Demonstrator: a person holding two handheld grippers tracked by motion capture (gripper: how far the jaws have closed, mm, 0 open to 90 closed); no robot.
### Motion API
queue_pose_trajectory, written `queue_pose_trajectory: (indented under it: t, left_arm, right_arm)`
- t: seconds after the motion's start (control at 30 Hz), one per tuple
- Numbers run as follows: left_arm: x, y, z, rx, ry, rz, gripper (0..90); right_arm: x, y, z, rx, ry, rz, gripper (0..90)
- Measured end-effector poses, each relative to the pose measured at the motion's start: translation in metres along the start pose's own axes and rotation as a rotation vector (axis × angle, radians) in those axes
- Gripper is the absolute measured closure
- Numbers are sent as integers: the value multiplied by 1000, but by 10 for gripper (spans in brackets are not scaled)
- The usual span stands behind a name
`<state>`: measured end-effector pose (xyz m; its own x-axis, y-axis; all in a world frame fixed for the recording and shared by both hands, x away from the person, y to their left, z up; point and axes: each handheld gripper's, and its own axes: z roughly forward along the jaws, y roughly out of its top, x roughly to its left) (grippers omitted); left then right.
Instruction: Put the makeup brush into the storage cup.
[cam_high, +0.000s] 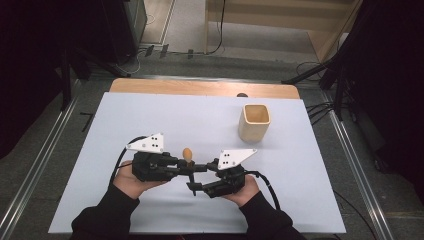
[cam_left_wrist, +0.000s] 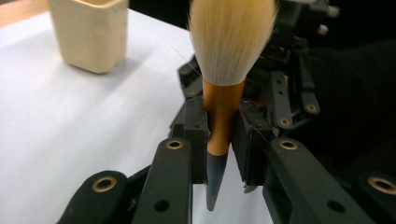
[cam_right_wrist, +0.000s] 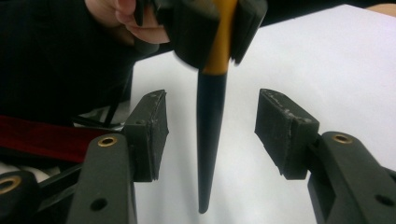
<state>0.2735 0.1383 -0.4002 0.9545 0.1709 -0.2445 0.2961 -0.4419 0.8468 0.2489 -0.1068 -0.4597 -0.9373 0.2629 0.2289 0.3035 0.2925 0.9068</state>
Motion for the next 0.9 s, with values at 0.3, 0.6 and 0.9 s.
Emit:
queue_pose_trajectory:
  t: [0.3, 0.6, 0.9]
  left_arm:
    - [2, -2, 1, 32, -17, 41, 778]
    - [3, -3, 6, 51, -24, 48, 778]
    - [5, -6, 7, 49, -29, 46, 777]
  right_arm:
    - [-2, -13, 9, -70, 18, -3, 545]
    - [-1, -16, 14, -73, 12, 12, 680]
    - [0, -16, 15, -61, 15, 13, 778]
